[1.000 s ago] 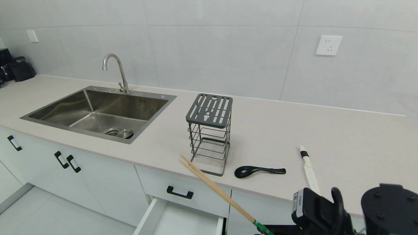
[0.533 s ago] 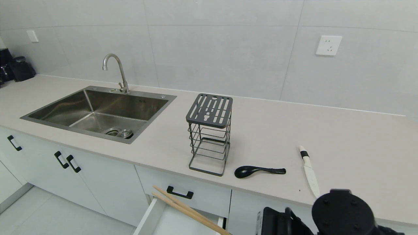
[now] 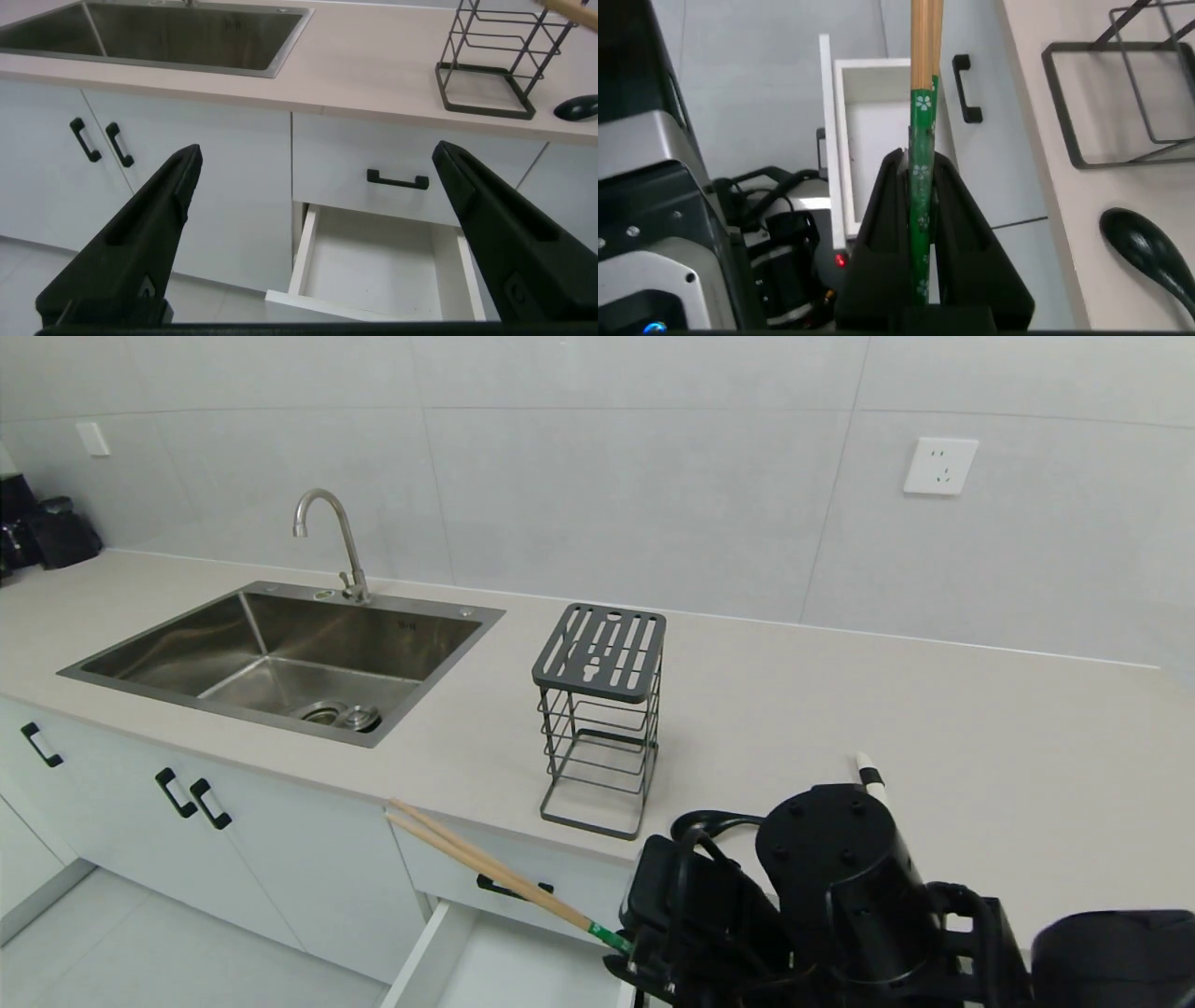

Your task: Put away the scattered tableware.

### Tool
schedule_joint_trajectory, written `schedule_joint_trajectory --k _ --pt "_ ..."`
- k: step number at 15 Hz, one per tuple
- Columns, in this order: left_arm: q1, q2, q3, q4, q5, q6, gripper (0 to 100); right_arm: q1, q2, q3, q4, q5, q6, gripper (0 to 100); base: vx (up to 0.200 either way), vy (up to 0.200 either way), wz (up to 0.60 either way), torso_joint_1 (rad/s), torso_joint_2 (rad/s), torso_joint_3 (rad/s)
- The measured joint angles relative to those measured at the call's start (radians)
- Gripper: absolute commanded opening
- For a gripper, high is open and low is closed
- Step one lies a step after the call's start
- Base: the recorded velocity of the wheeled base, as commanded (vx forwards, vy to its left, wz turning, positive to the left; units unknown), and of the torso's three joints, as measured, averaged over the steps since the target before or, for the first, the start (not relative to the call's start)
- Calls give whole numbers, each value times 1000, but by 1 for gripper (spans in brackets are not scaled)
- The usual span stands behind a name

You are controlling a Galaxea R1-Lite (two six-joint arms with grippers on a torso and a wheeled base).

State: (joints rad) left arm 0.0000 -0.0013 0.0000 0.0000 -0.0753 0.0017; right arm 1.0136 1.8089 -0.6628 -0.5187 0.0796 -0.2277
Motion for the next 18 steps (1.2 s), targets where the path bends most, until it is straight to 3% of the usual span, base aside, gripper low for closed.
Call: schedule_joint_trajectory --k 4,18 --pt "0 0 0 0 0 0 100 -2 59 -43 -28 2 -77 0 0 0 0 0 0 0" --pt "0 0 0 0 0 0 100 34 209 -167 -96 41 -71 0 0 0 0 -85 169 84"
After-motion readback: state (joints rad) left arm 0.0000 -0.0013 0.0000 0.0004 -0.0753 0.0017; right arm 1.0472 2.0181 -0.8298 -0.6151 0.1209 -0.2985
